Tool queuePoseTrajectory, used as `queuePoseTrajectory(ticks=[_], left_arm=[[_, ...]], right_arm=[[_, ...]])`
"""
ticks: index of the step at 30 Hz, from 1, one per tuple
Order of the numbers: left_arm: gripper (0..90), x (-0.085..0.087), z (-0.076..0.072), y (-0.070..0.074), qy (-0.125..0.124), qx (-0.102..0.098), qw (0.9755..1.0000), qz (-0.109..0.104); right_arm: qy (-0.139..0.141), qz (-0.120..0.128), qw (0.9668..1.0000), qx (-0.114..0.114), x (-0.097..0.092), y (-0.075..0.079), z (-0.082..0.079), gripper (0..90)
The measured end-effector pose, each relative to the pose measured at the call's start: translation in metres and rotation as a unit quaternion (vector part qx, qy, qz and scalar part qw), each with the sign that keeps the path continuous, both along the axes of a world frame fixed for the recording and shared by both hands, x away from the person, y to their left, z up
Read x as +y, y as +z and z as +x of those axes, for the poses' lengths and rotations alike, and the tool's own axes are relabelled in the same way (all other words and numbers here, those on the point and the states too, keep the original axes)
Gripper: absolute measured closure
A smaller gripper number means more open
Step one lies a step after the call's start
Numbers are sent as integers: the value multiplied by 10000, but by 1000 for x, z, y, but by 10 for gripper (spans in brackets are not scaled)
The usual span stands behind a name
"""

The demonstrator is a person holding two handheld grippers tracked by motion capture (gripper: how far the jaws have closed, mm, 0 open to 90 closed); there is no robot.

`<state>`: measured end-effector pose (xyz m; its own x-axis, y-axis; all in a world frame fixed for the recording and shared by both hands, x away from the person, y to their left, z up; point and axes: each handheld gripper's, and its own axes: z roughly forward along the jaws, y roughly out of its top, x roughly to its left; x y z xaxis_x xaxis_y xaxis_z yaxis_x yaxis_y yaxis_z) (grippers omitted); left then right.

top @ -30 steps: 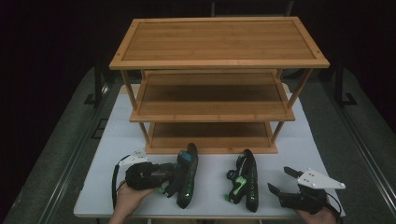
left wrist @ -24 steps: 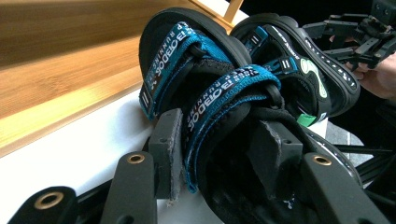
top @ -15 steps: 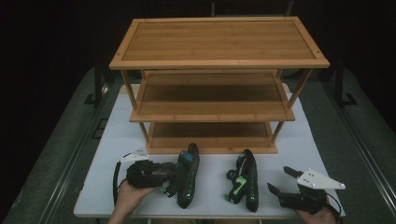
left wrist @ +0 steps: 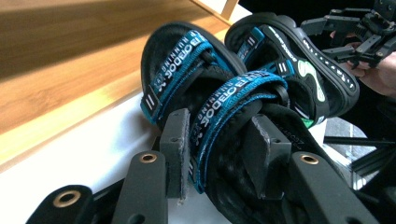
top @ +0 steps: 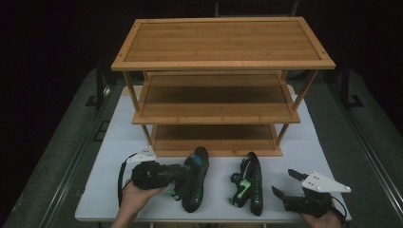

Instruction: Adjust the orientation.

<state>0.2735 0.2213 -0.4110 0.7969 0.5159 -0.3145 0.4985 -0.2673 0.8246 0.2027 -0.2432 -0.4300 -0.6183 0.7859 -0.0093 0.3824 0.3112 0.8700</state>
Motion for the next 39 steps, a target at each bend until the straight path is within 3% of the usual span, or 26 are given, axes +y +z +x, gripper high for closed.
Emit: queuePoseTrajectory(ticks=[3, 14, 23, 30, 34, 39], left_arm=[[577, -6, 0, -2, 40, -15, 10000, -60], [561, -27, -6, -17, 179, -307, 9991, -220], [481, -40, -8, -25, 28, -230, 9995, -232], [433, -43, -8, -29, 29, -279, 9991, -312], [424, -44, -10, -29, 27, -347, 9989, -329], [396, -44, -12, -29, 50, -419, 9987, -298]], right_arm=[[6, 1, 10000, 2, 0, 0, 0, 187], [5, 26, 10000, -13, 0, 1, -1, 187], [46, 43, 10000, -14, 1, 1, -1, 187], [124, 115, 9998, -70, 2, 4, -2, 233], [144, 290, 9994, -75, 5, 6, 0, 257], [232, 384, 9989, -118, 15, 12, 0, 350]])
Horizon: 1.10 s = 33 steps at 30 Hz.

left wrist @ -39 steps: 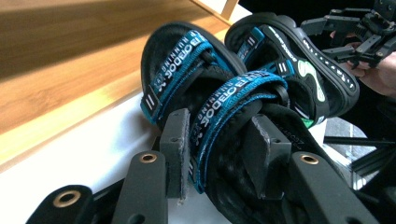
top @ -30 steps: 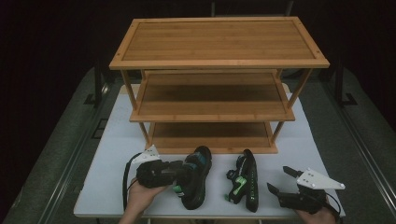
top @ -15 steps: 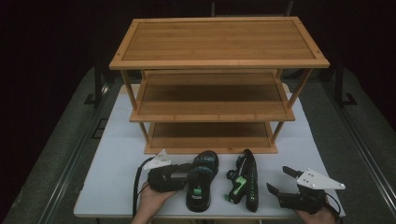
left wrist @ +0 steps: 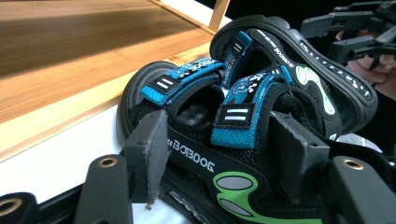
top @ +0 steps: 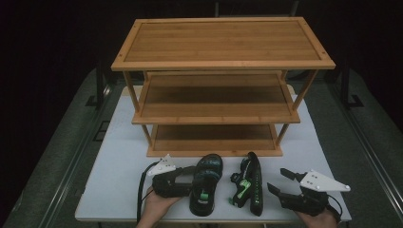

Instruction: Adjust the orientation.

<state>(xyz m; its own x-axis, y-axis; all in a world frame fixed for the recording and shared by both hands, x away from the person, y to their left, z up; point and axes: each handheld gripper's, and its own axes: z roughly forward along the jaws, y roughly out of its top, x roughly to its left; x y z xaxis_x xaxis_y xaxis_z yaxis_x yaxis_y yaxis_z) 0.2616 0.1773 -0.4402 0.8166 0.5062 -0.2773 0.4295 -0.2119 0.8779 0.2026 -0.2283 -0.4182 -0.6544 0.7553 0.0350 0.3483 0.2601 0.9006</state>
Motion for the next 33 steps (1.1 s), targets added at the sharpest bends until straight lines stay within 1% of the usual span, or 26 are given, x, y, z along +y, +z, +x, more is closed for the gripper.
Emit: queuePoseTrajectory(ticks=[1, 2, 3, 4, 5, 6, 7, 8, 10, 11, 12, 13, 14, 15, 23, 25, 28, 29, 30, 33], left_arm=[[396, 1, 0, 0, -2, -9, 10000, 4], [397, 1, 0, 0, 0, -12, 10000, 11], [397, 1, 0, 0, 3, -12, 10000, 16], [398, 1, 0, 0, -2, -11, 10000, 14], [402, 1, 0, 0, -10, 1, 10000, -2], [402, 0, -1, 0, -10, 5, 10000, 1], [402, 0, -1, 1, -16, -13, 10000, 22], [402, 0, -1, 1, -15, -27, 10000, 26], [402, -1, -1, 1, -50, -27, 10000, 25], [402, -1, -2, 1, -53, -41, 10000, 30], [402, -1, -2, 1, -60, -49, 10000, 34], [402, -1, -2, 1, -77, -51, 10000, 37], [402, -2, -3, 1, -85, -47, 10000, 23], [402, -2, -3, 1, -101, -43, 9999, 18], [401, -2, -4, 1, -124, -48, 9999, 28], [401, -1, -4, 1, -129, -51, 9999, 27], [401, -2, -4, 1, -139, -44, 9999, 15], [399, -2, -4, 0, -132, -48, 9999, 0], [399, -2, -4, 0, -132, -48, 9999, 0], [398, -2, -4, 0, -139, -41, 9999, 0]], right_arm=[[-3, -19, 10000, -51, 3, 2, 0, 376], [80, 6, 9999, -107, 10, 6, -2, 462], [80, 6, 9999, -107, 10, 6, -2, 462], [127, 20, 9998, -140, 14, 8, -2, 491], [209, 23, 9996, -182, 22, 11, -2, 572], [209, 23, 9996, -182, 22, 11, -2, 572], [251, 16, 9995, -213, 26, 12, -3, 606], [265, -13, 9994, -243, 29, 13, -3, 664], [339, -67, 9992, -214, 34, 13, -3, 767], [343, -150, 9991, -180, 39, 12, -2, 843], [343, -150, 9991, -180, 39, 12, -2, 843], [372, -180, 9991, -139, 40, 12, -2, 868], [367, -238, 9989, -155, 42, 11, -2, 891], [347, -266, 9989, -192, 42, 11, -2, 895], [228, -428, 9985, -255, 39, 12, -6, 897], [157, -416, 9988, -223, 35, 12, -8, 897], [25, -422, 9988, -233, 29, 12, -11, 898], [-99, -410, 9989, -205, 24, 12, -13, 897], [-99, -410, 9989, -205, 24, 12, -13, 897], [-284, -408, 9986, -175, 17, 12, -15, 898]])
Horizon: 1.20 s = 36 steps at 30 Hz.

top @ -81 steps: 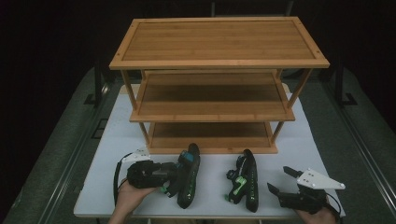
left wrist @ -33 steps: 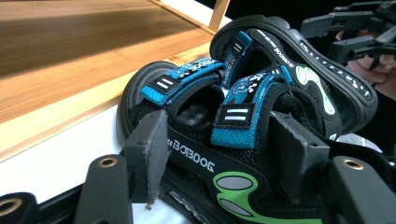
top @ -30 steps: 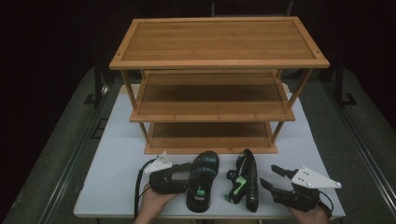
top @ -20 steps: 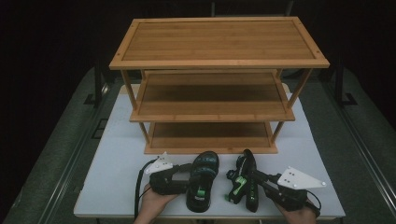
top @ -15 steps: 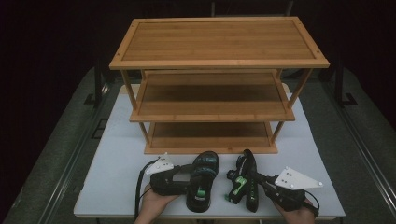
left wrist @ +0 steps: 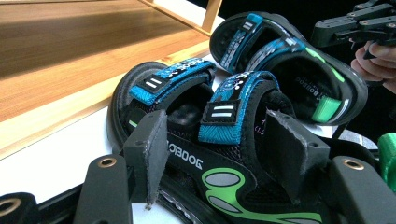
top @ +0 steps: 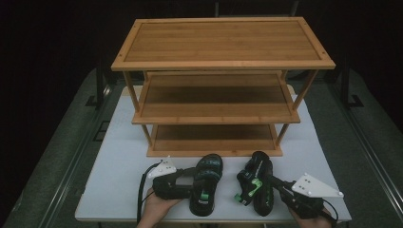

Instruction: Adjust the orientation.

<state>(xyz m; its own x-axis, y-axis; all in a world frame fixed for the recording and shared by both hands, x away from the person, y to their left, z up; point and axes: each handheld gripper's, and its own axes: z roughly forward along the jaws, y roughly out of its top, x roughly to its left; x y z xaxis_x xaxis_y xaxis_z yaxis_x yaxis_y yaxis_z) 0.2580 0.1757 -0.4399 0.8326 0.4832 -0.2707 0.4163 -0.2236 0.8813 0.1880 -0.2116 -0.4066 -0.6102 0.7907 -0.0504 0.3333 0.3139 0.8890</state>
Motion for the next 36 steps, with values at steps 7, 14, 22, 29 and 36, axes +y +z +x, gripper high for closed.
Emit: queuePoseTrajectory(ticks=[7, 14, 22, 29, 36], left_arm=[[395, 0, 0, 0, -13, -3, 10000, 6], [395, 0, 0, 0, -11, 5, 10000, -8], [396, 0, 0, 0, -5, 4, 10000, 22], [397, 0, -1, 1, 2, -35, 10000, 45], [394, -1, -2, 1, 7, -48, 10000, 53]], right_arm=[[-768, -44, 9968, 196, -17, -5, 3, 898], [-1258, 133, 9917, 245, -28, -6, 3, 898], [-1359, 152, 9900, 335, -30, -9, 4, 878], [-1419, 197, 9892, 306, -32, -8, 1, 849], [-1422, 275, 9892, 212, -35, -4, -5, 772]])
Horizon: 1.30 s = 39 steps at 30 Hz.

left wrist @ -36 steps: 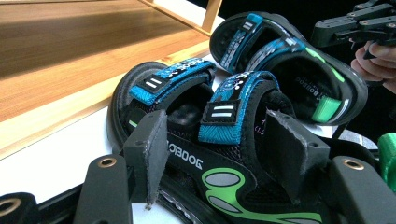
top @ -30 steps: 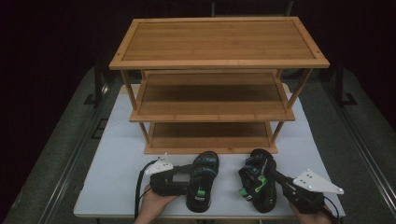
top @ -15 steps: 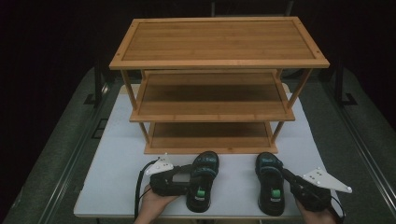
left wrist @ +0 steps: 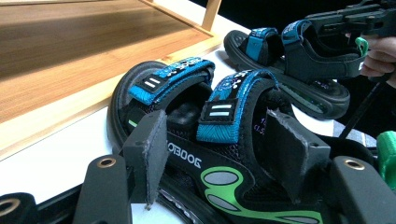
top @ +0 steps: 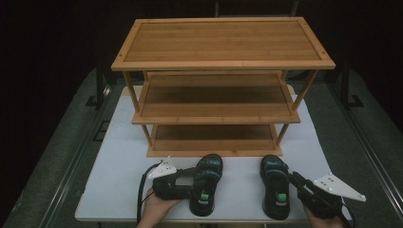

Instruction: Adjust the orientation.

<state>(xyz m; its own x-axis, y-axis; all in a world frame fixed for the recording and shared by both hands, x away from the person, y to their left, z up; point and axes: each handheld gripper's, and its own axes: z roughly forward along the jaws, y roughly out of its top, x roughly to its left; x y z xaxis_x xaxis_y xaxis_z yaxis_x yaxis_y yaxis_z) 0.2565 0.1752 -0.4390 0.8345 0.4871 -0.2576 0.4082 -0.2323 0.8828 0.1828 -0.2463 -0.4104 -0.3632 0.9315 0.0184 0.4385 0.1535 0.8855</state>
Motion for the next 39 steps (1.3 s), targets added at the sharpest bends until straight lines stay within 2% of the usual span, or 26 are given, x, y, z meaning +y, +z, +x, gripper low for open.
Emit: queuePoseTrajectory(ticks=[4, 7, 10, 14, 17, 19, 22, 24, 25, 26, 29, 33, 34, 35, 36, 38, 39], left_arm=[[389, 0, -1, 1, 24, -31, 10000, 32], [370, -1, -2, 1, 120, -75, 9998, 101], [351, -2, -3, 3, 175, -142, 9996, 178], [372, -3, -5, 4, 186, -197, 9994, 215], [407, -3, -6, 5, 190, -201, 9993, 245], [426, -4, -7, 6, 223, -212, 9991, 296], [453, -5, -8, 7, 262, -214, 9988, 353], [490, -7, -9, 7, 288, -223, 9986, 374], [490, -8, -10, 7, 340, -245, 9983, 416], [503, -9, -10, 8, 352, -279, 9979, 460], [510, -11, -12, 8, 429, -326, 9972, 526], [514, -14, -12, 8, 549, -316, 9963, 588], [523, -14, -13, 8, 601, -349, 9957, 617], [563, -16, -14, 8, 656, -403, 9947, 683], [578, -16, -14, 8, 656, -403, 9947, 683], [635, -16, -16, 9, 711, -489, 9936, 726], [635, -16, -16, 9, 749, -558, 9930, 723]], right_arm=[[22, 121, 9999, -70, -1, 3, -4, 730], [184, 189, 9995, -190, 0, 6, -7, 680], [348, 73, 9991, -209, 8, 8, -10, 645], [405, -44, 9990, -196, 13, 8, -11, 626], [350, -184, 9992, -90, 17, 5, -9, 585], [342, -188, 9992, -54, 18, 4, -9, 577], [277, -212, 9993, 98, 19, 1, -6, 551], [171, -212, 9992, 293, 20, -2, -3, 537], [171, -212, 9992, 293, 20, -2, -3, 537], [123, -130, 9990, 413, 19, -3, 0, 537], [86, -29, 9986, 522, 20, -5, 2, 528], [8, -80, 9985, 533, 23, -5, 2, 540], [-40, -122, 9986, 520, 24, -5, 2, 561], [-168, -248, 9983, 500, 26, -6, 2, 631], [-236, -335, 9979, 492, 27, -6, 2, 670], [-253, -415, 9978, 457, 27, -7, 2, 703], [-253, -415, 9978, 457, 27, -7, 2, 703]])
